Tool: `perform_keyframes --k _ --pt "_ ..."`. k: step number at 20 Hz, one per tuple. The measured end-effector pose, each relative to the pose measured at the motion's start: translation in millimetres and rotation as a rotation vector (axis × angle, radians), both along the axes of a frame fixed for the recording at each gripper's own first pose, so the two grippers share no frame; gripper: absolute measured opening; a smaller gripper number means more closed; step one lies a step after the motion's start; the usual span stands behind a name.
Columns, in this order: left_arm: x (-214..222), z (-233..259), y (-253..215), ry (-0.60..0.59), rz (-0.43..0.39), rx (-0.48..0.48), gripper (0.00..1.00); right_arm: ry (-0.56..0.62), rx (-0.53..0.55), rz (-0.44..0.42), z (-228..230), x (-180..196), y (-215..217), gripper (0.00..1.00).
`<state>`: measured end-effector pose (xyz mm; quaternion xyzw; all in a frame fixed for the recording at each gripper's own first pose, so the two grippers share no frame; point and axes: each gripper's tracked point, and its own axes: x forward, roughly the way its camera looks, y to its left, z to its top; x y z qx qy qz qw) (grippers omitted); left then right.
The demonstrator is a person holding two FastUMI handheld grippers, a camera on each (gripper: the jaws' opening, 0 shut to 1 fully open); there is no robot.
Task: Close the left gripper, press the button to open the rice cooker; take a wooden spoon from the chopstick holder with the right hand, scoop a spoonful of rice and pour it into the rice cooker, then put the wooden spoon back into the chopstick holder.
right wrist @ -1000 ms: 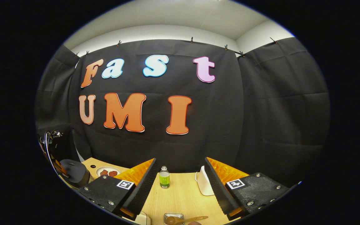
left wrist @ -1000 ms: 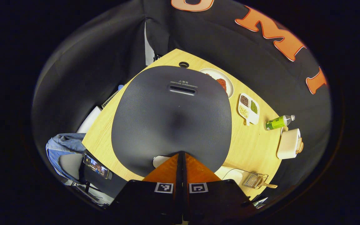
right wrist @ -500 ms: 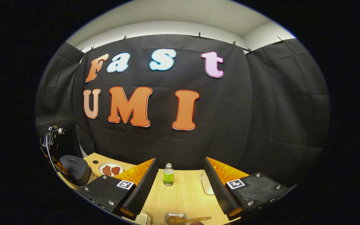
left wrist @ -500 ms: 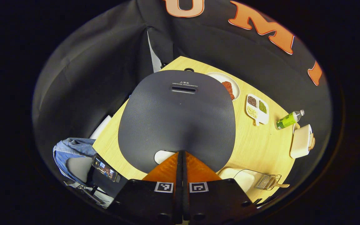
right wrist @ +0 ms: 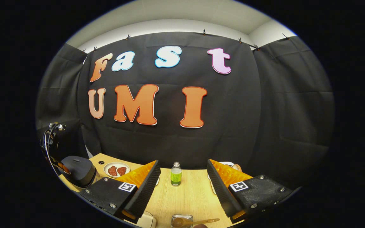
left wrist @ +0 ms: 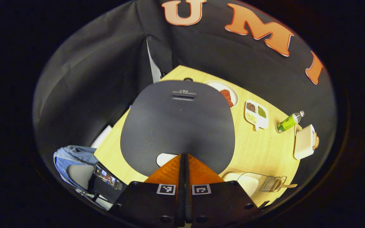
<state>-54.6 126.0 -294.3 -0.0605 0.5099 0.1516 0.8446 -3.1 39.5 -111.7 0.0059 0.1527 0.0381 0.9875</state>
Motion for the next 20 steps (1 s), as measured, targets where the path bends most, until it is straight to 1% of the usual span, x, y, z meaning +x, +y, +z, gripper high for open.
perform_keyframes --k 1,2,4,6,8,9,10,11,12,13,14,16,18,19,20 --pt "9 14 0 -0.060 -0.020 0.045 0.05 0.005 0.007 -0.001 -3 -2 -2 0.92" --pt "17 31 2 -0.133 -0.044 0.098 0.02 0.008 0.016 -0.001 -6 -4 -3 0.92" --pt "37 68 4 -0.278 -0.087 0.197 0.06 0.030 0.022 0.003 -16 -6 -5 0.92" --pt "50 102 -4 -0.386 -0.107 0.258 0.06 0.058 0.016 0.003 -29 -10 -10 0.92" --pt "54 133 -15 -0.483 -0.122 0.296 0.06 0.084 0.014 -0.003 -39 -14 -16 0.92" --pt "52 140 -21 -0.512 -0.127 0.300 0.08 0.097 0.014 -0.006 -45 -17 -19 0.92" --pt "50 141 -31 -0.529 -0.136 0.284 0.13 0.111 0.015 -0.008 -51 -19 -23 0.92" --pt "48 139 -43 -0.540 -0.150 0.266 0.20 0.127 0.017 -0.009 -57 -21 -25 0.92" --pt "45 139 -52 -0.547 -0.168 0.259 0.24 0.141 0.019 -0.010 -63 -23 -28 0.92" --pt "43 138 -65 -0.554 -0.202 0.247 0.32 0.157 0.022 -0.012 -67 -24 -30 0.92" --pt "40 139 -72 -0.562 -0.231 0.254 0.35 0.172 0.027 -0.013 -73 -27 -34 0.92" --pt "35 149 -90 -0.607 -0.286 0.271 0.61 0.199 0.032 -0.014 -83 -30 -38 0.92" --pt "33 163 -103 -0.664 -0.324 0.294 0.69 0.235 0.029 -0.018 -95 -35 -44 0.91" --pt "34 171 -107 -0.691 -0.329 0.314 0.85 0.248 0.034 -0.023 -101 -37 -46 0.90" --pt "32 176 -111 -0.715 -0.336 0.323 0.89 0.254 0.041 -0.026 -105 -40 -48 0.90"
